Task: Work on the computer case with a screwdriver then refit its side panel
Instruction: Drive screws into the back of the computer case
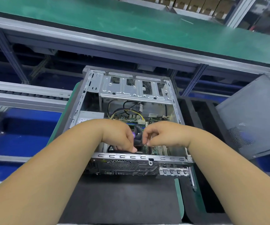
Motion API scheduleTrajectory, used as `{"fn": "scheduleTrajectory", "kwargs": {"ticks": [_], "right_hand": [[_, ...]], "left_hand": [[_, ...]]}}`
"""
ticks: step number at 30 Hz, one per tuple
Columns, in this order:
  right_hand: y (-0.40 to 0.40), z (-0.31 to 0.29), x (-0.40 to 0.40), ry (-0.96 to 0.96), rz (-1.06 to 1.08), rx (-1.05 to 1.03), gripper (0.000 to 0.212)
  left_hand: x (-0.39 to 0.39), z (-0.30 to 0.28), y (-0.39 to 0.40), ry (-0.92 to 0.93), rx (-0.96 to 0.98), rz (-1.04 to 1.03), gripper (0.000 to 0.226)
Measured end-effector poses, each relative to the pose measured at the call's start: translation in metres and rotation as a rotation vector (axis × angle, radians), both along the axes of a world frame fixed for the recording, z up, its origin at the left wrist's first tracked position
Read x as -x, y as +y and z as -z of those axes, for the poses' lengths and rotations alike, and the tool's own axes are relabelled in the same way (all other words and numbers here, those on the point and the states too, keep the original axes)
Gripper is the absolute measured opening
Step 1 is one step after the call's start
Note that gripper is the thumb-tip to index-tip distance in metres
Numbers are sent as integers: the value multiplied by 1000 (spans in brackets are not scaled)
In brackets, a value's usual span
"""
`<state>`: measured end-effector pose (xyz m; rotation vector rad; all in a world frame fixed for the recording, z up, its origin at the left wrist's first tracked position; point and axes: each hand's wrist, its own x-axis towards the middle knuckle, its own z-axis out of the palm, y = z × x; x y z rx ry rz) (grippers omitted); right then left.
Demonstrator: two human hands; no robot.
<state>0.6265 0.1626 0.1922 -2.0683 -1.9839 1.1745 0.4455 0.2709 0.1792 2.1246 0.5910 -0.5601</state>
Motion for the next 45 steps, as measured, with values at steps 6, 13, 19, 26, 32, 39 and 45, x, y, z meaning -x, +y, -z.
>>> {"fn": "scheduleTrajectory", "kwargs": {"ticks": [6, 13, 19, 26, 32, 39, 45], "right_hand": [[3, 14, -6, -295, -100, 59, 43], [11, 37, -4, -292, -101, 120, 41], [16, 49, -2, -313, -95, 170, 42], [15, 48, -1, -458, -144, 167, 36], [13, 47, 1, -456, -106, 171, 29], [3, 22, -7, -339, 204, -195, 39], [-22, -1, -23, -228, 469, -530, 26]], "left_hand": [[-9, 2, 4, 52, 178, -17, 17], [-15, 13, 9, 65, 170, -57, 17], [-14, 14, 10, 45, 188, -43, 6], [-12, 14, 11, 26, 126, 9, 12], [-10, 10, 11, 31, 167, 82, 33], [-11, 12, 7, 57, -80, 110, 38], [-12, 18, 2, 29, -211, -2, 31]]}}
